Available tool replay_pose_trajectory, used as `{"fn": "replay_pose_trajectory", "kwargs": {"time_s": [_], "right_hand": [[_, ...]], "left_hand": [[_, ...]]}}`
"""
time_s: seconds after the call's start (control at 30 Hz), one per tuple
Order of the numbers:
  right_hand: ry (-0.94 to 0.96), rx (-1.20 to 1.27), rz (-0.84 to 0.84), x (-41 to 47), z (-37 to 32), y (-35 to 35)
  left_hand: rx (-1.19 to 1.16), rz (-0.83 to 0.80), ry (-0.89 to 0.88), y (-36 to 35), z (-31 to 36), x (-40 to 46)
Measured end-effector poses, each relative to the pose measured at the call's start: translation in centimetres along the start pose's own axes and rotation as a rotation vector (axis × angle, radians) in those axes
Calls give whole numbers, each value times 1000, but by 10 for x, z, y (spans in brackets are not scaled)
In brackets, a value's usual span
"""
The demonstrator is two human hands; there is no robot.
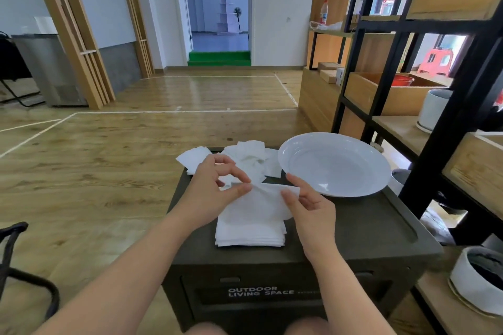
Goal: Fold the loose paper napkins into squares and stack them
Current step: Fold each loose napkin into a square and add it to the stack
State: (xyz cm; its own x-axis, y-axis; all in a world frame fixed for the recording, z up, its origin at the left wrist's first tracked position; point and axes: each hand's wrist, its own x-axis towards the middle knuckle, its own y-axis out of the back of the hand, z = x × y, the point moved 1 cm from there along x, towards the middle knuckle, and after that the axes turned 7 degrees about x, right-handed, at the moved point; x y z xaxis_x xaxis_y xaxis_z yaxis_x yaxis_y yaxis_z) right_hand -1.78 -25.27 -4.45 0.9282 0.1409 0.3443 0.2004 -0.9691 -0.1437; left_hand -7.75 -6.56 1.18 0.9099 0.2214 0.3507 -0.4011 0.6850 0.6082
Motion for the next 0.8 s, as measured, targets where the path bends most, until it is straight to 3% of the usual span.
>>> {"fn": "replay_pose_trajectory", "kwargs": {"time_s": [0.13,0.27,0.47,0.8], "right_hand": [[12,34,-93,-3,-4,-2],[0,62,-92,-2,-3,-2],[-81,142,-38,-2,0,0],[-111,115,-191,-2,2,-3]], "left_hand": [[-181,-104,33,1,2,2],[-212,-40,3,-6,1,-2],[-200,-25,107,-19,-5,-11],[-344,44,155,-26,-1,-15]]}}
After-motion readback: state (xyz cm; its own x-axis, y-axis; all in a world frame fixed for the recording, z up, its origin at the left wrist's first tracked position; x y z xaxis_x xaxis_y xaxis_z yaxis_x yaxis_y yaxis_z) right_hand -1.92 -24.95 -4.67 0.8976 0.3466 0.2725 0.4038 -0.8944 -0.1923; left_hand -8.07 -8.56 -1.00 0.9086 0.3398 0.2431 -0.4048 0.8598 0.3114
